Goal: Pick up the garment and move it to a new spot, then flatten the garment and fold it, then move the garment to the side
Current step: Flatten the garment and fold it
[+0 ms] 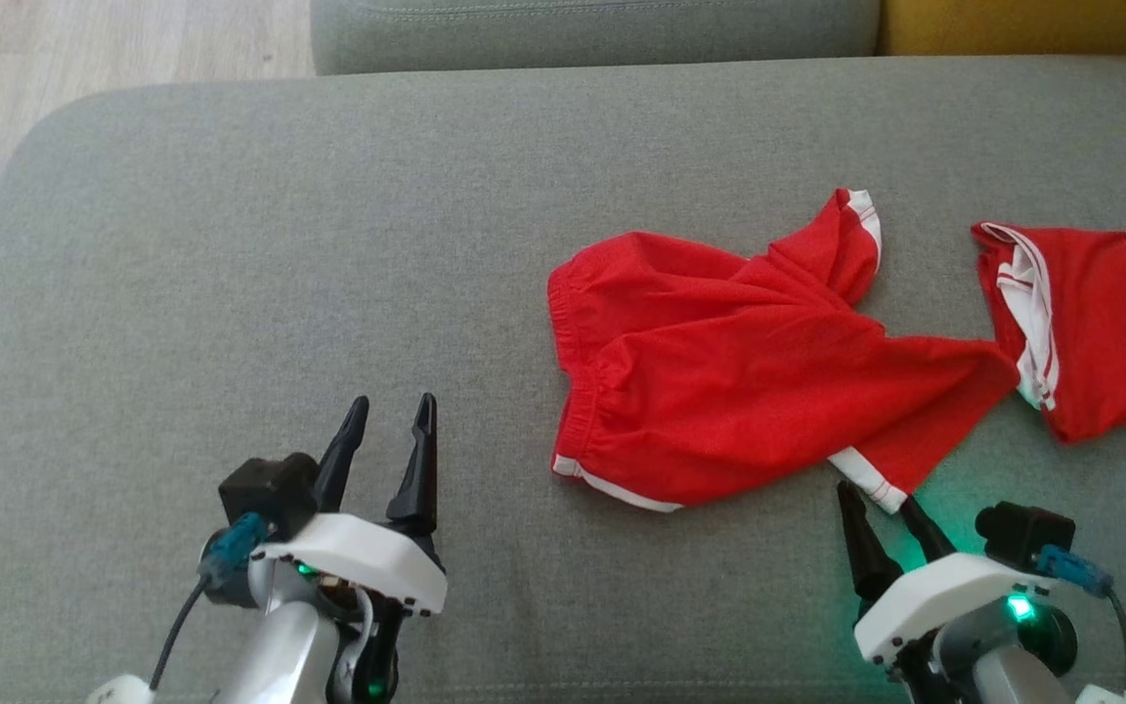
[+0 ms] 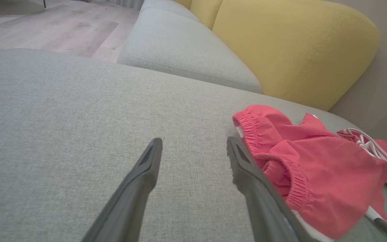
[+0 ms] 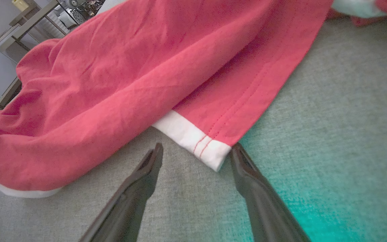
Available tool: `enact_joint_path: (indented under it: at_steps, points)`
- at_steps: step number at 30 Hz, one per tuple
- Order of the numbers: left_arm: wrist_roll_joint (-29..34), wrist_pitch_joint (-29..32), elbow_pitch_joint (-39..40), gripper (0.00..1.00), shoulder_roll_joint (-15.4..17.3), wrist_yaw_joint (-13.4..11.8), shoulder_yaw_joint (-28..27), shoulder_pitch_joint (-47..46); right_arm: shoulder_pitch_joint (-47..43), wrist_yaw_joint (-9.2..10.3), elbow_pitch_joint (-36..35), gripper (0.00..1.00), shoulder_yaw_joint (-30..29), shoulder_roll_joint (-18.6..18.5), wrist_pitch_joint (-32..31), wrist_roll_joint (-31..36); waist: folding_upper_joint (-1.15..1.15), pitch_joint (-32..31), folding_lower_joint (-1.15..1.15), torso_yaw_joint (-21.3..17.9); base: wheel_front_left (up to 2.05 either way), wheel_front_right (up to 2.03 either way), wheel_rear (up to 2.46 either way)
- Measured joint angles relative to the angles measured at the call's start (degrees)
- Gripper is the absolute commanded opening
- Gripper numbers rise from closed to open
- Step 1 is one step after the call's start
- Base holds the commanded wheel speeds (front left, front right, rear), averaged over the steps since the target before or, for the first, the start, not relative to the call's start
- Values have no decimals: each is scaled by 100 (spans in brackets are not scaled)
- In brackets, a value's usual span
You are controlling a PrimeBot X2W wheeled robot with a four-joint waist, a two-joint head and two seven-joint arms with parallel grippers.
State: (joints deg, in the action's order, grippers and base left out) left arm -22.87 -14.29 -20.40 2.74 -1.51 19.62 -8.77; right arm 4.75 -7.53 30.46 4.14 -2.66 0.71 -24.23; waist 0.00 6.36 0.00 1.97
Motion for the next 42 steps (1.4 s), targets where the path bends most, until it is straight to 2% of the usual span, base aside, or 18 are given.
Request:
enact_joint_path:
  at_steps: [7, 8, 9, 10, 21, 24, 29, 37, 42]
  points:
    - [-8, 0, -1, 100, 0, 0, 18, 0, 97, 0, 141, 100, 38, -1, 82, -65, 0, 15, 0, 1, 0, 0, 0]
    - [-8, 0, -1, 100, 0, 0, 19, 0, 112, -1, 159, 71, 47, -2, 85, -65, 0, 17, 0, 1, 0, 0, 0]
    - [-8, 0, -1, 100, 0, 0, 22, 0, 133, 0, 182, 17, 60, -2, 86, -66, 0, 20, 0, 1, 0, 0, 0]
    - [-8, 0, -1, 100, 0, 0, 23, 0, 164, -1, 200, 0, 71, -2, 86, -65, 0, 25, 0, 1, 0, 0, 0]
    - [-8, 0, -1, 100, 0, -1, 16, -2, 143, -1, 240, 0, -31, -88, 74, 318, 0, -56, 0, -75, 0, 0, 0]
    - [-8, 0, 0, 100, 0, 0, 27, -1, 65, -1, 37, 0, -148, -369, 16, 595, 0, -111, 0, -148, 0, 0, 0]
    - [-55, 0, -4, 100, 0, 62, 180, 2, -128, 0, -183, 0, -425, -589, -129, 944, 0, -168, 0, -238, 0, 0, 0]
    - [-181, 0, -347, 100, 2, 549, 675, 1, -205, 0, -486, 0, -803, -652, -480, 1180, 0, -205, 0, -357, 0, 0, 0]
    - [-55, 8, -621, 100, 112, 798, 1185, -8, -205, 0, -501, 0, -914, -642, -612, 1290, 0, -192, 0, -391, 0, 0, 0]
